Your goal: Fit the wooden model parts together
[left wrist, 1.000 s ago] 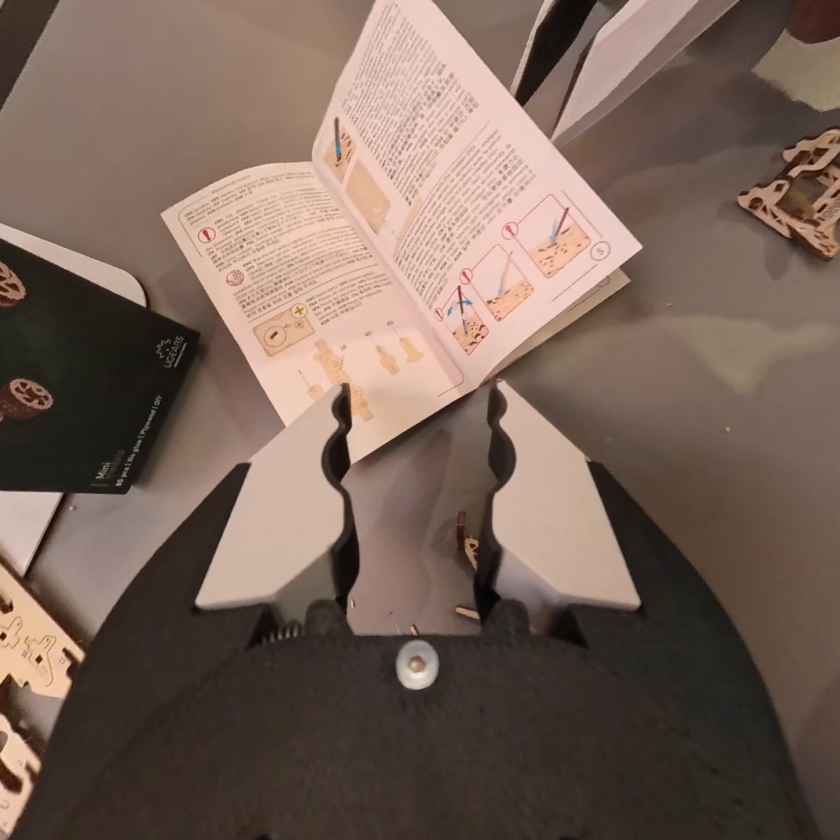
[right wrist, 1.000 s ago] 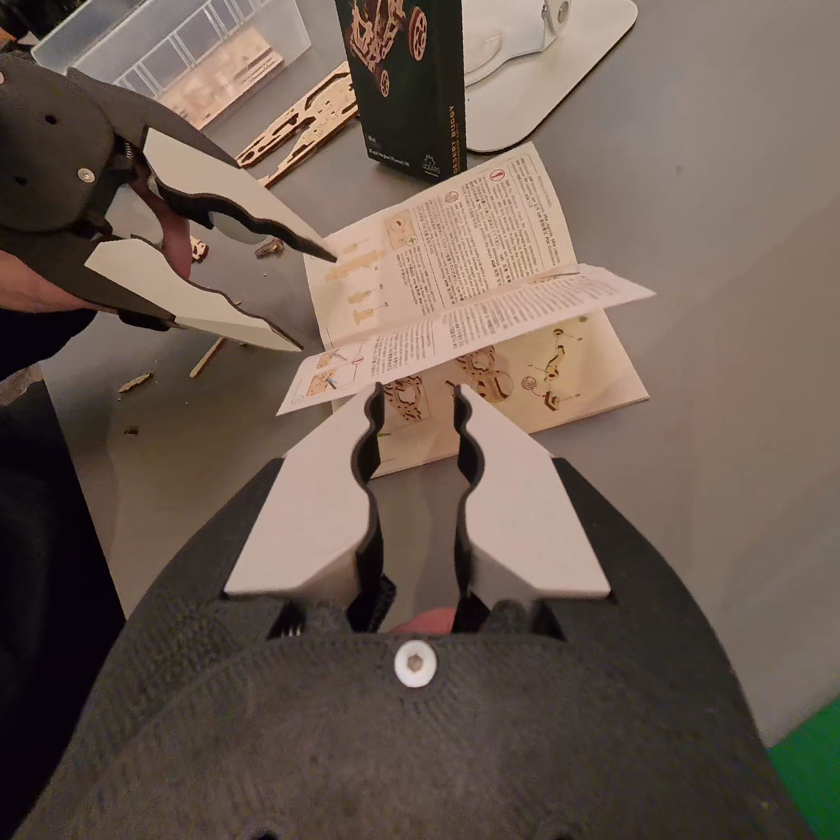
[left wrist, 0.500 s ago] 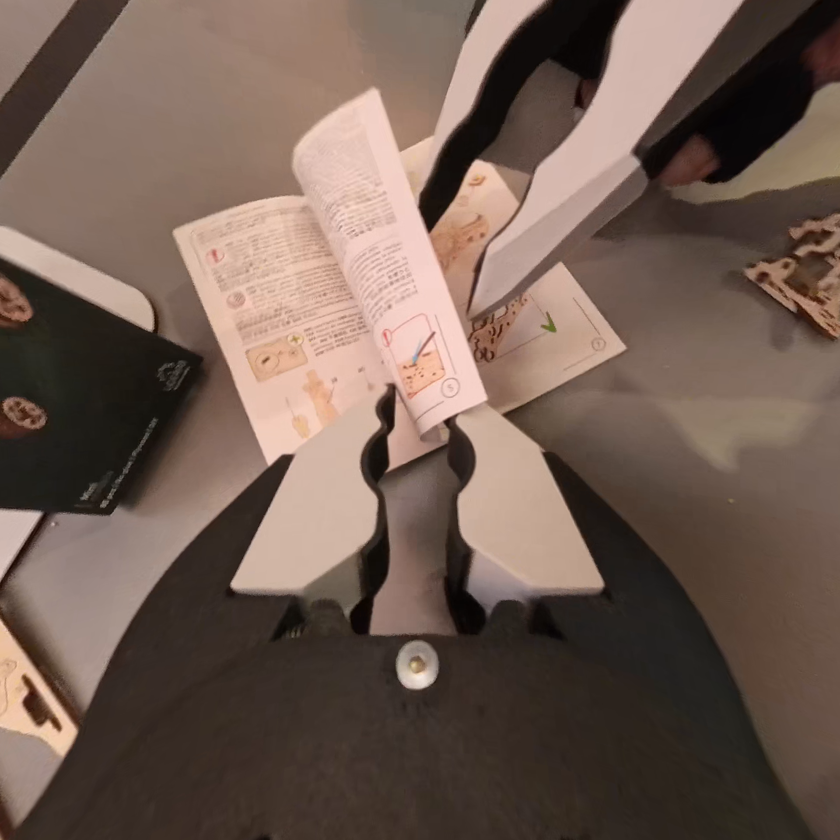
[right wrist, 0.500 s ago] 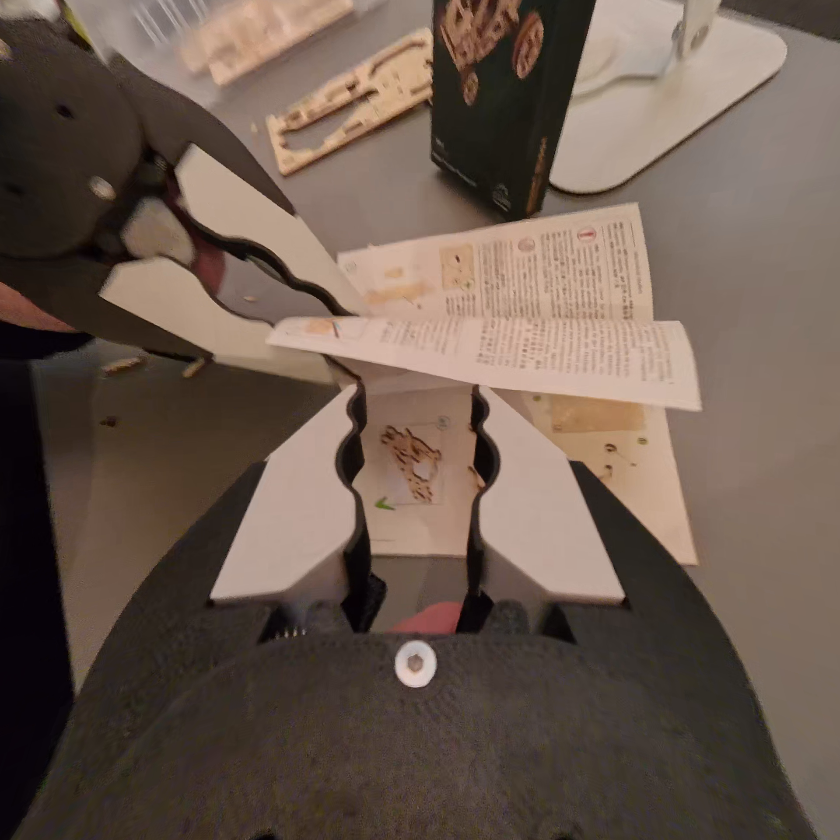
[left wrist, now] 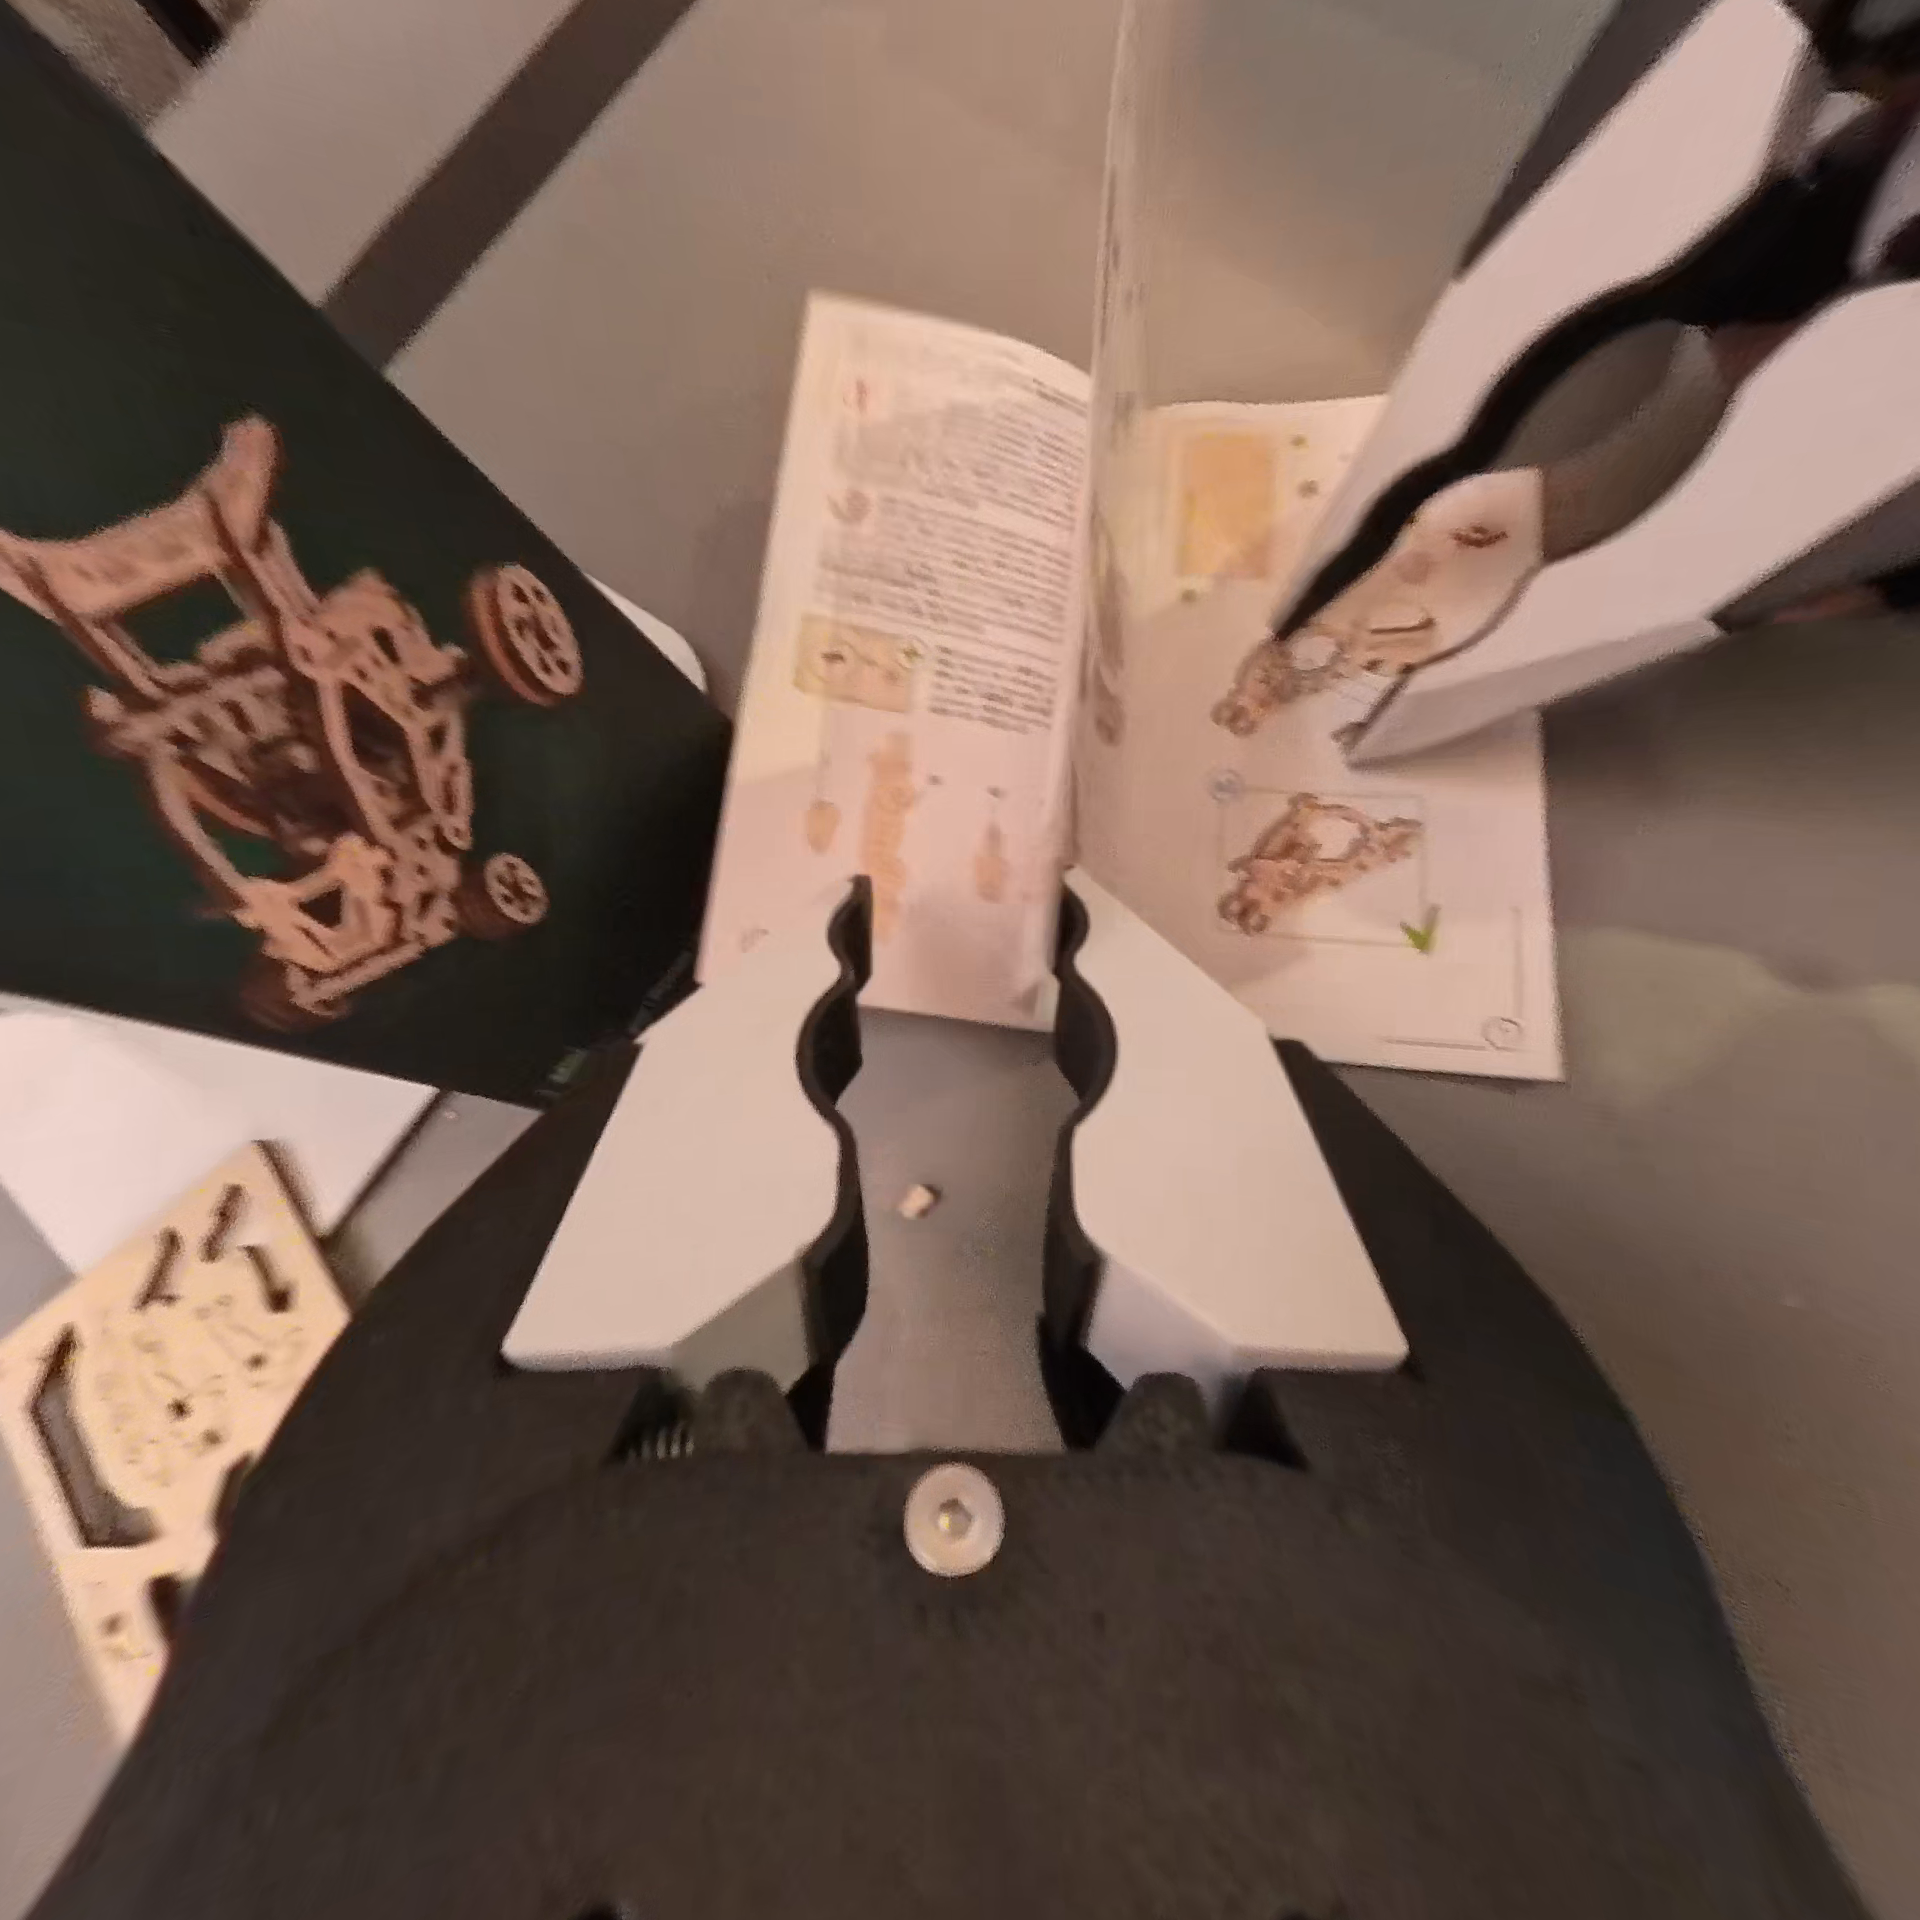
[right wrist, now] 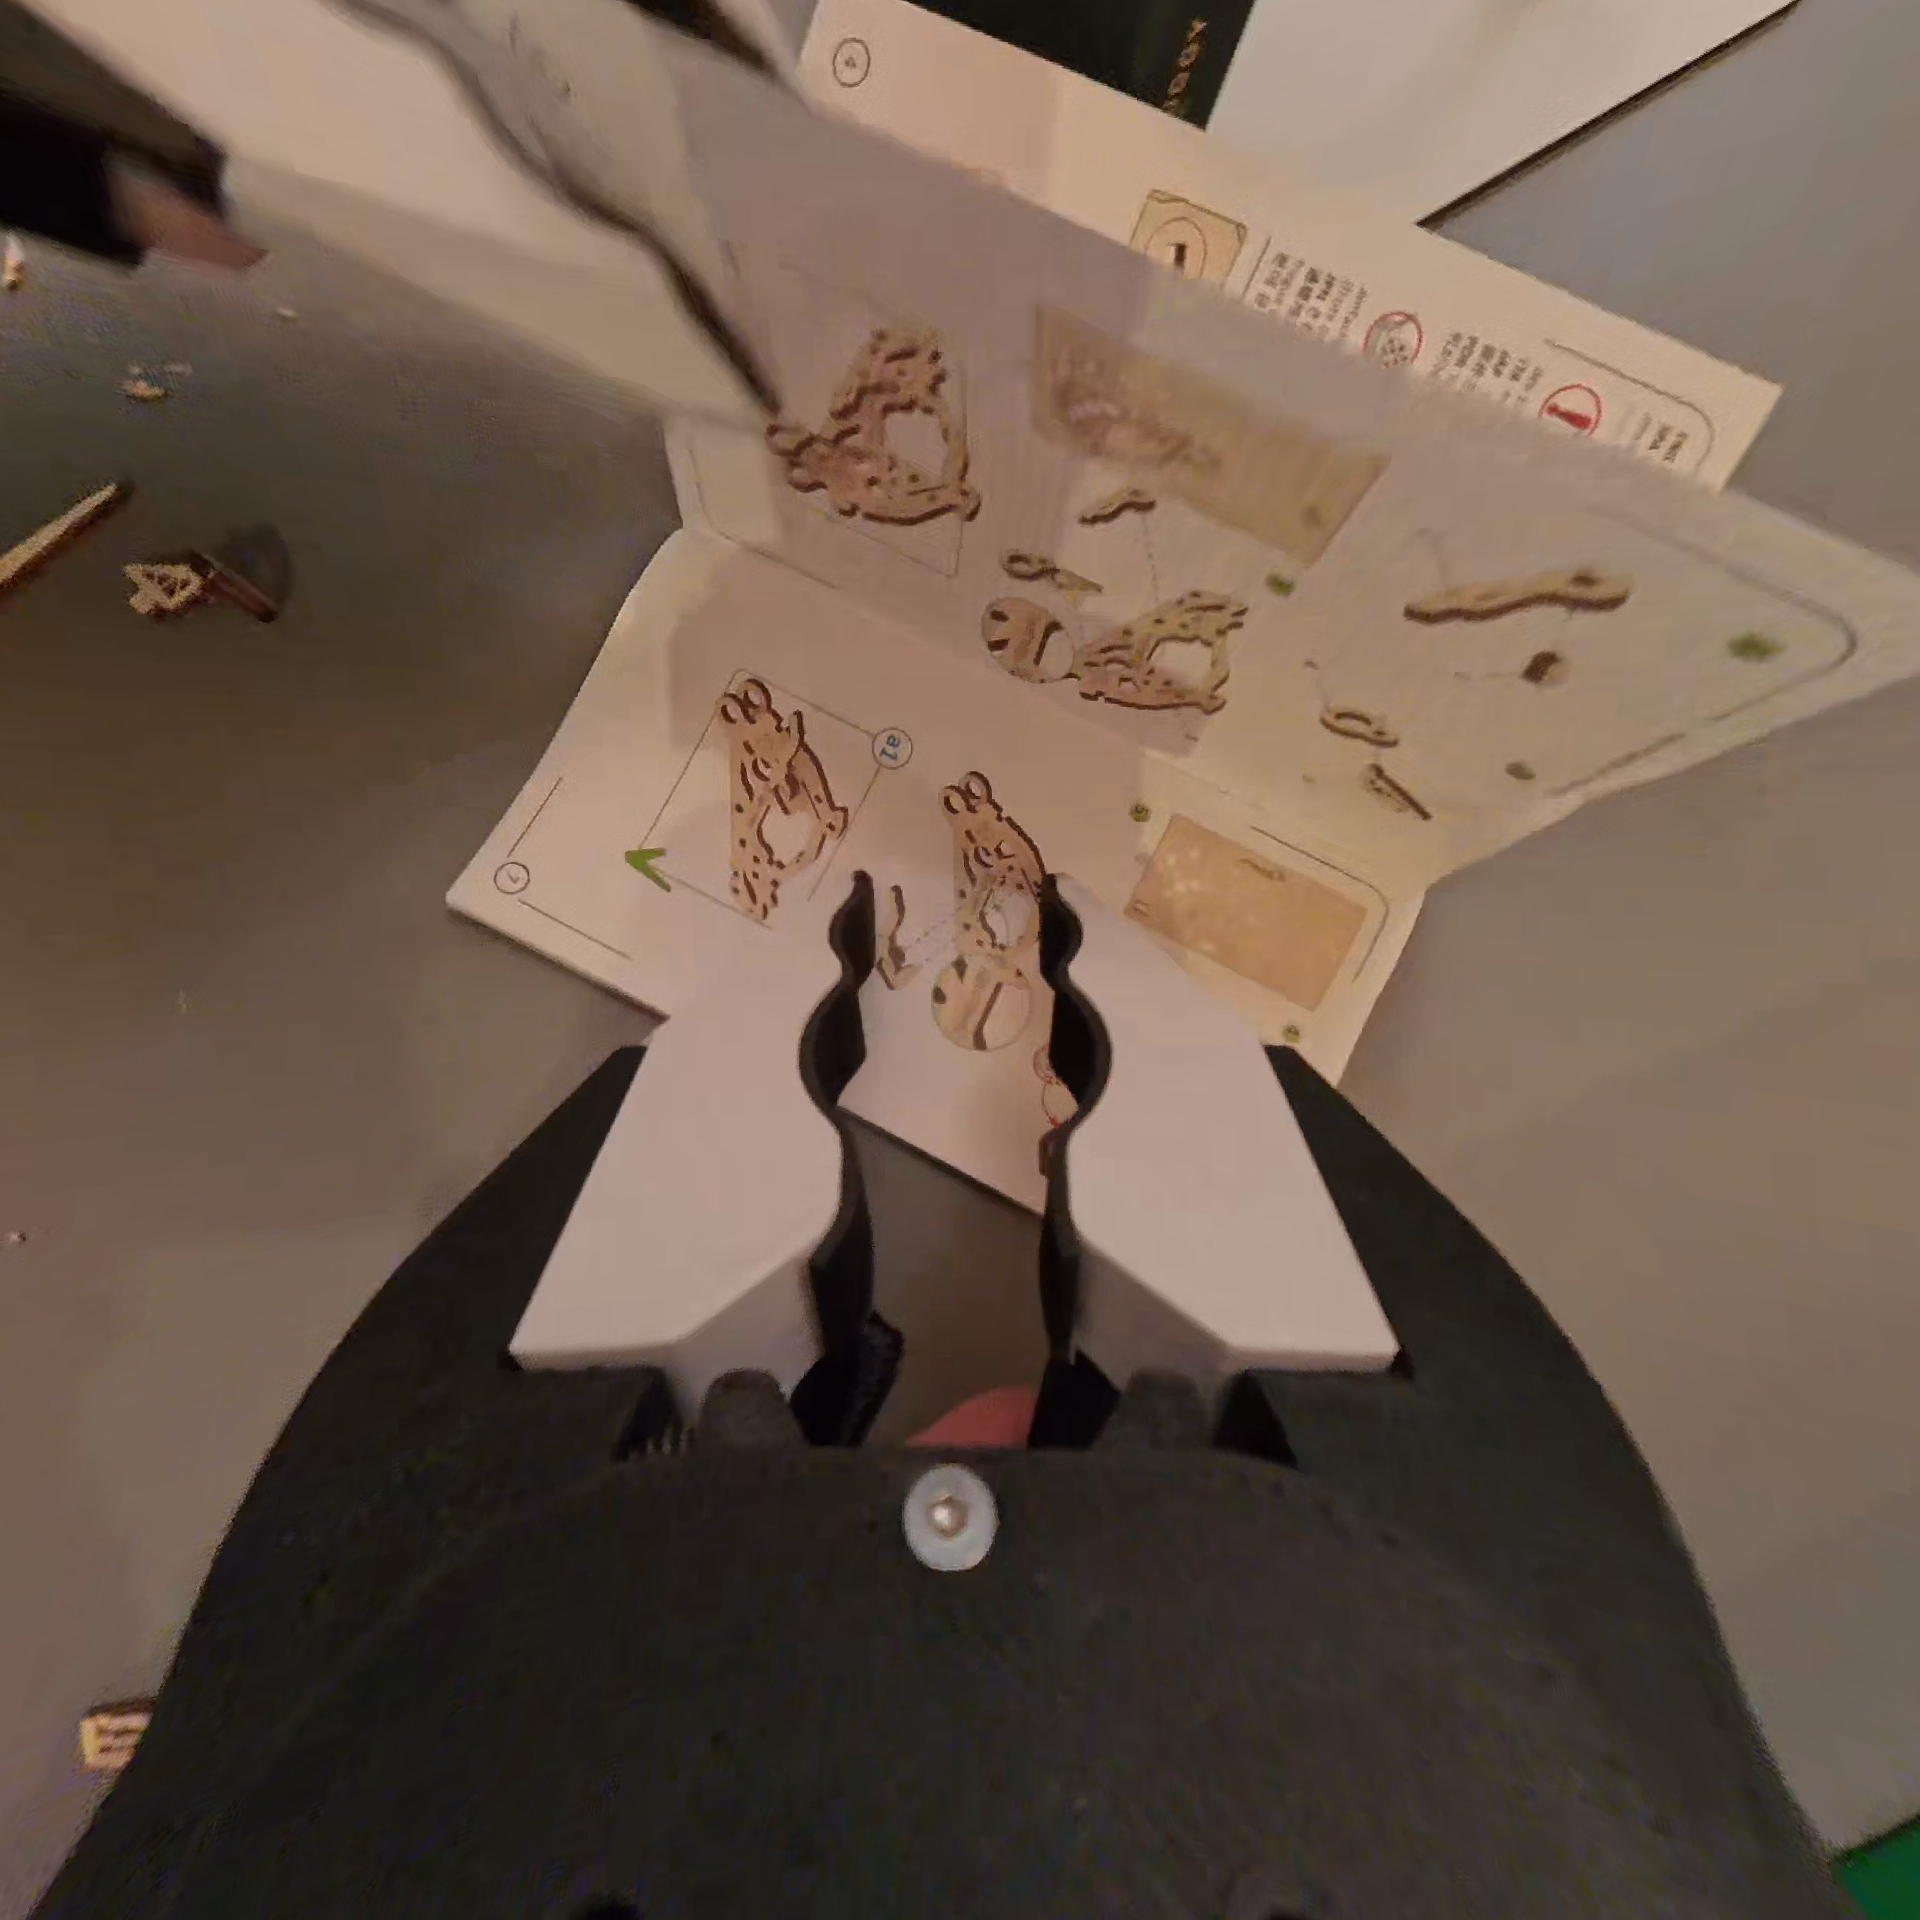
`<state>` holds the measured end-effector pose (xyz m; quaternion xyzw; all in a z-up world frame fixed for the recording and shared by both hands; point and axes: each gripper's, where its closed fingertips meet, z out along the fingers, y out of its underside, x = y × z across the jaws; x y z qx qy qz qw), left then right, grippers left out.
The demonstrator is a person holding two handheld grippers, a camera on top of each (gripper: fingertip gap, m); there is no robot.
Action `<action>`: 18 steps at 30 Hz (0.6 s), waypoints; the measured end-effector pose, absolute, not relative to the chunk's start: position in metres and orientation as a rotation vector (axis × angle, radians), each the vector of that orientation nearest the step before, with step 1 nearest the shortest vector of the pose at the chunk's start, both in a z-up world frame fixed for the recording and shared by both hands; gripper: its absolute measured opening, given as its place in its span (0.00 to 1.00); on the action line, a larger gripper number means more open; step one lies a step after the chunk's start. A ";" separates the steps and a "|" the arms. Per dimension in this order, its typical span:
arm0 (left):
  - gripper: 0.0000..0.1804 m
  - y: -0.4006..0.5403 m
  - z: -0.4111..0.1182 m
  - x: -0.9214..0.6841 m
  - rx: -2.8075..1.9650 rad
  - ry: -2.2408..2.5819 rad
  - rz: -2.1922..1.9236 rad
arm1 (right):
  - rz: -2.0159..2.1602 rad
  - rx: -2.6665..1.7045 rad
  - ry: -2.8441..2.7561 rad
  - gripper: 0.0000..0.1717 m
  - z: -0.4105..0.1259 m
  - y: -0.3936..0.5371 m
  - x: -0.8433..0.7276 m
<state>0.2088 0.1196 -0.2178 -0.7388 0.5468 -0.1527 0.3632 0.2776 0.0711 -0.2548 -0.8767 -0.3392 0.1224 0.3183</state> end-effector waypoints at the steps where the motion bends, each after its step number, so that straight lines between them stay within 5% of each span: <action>1: 0.17 0.125 -0.217 0.209 -1.891 1.413 -0.352 | 0.325 -2.304 -0.902 0.15 -0.255 0.069 0.277; 10: 0.17 0.125 -0.250 0.199 -1.889 1.628 -0.148 | 0.426 -2.357 -1.018 0.00 -0.256 0.036 0.281; 18: 0.16 0.111 -0.252 0.199 -1.930 1.652 -0.190 | 0.319 -2.338 -0.849 0.03 -0.231 0.062 0.290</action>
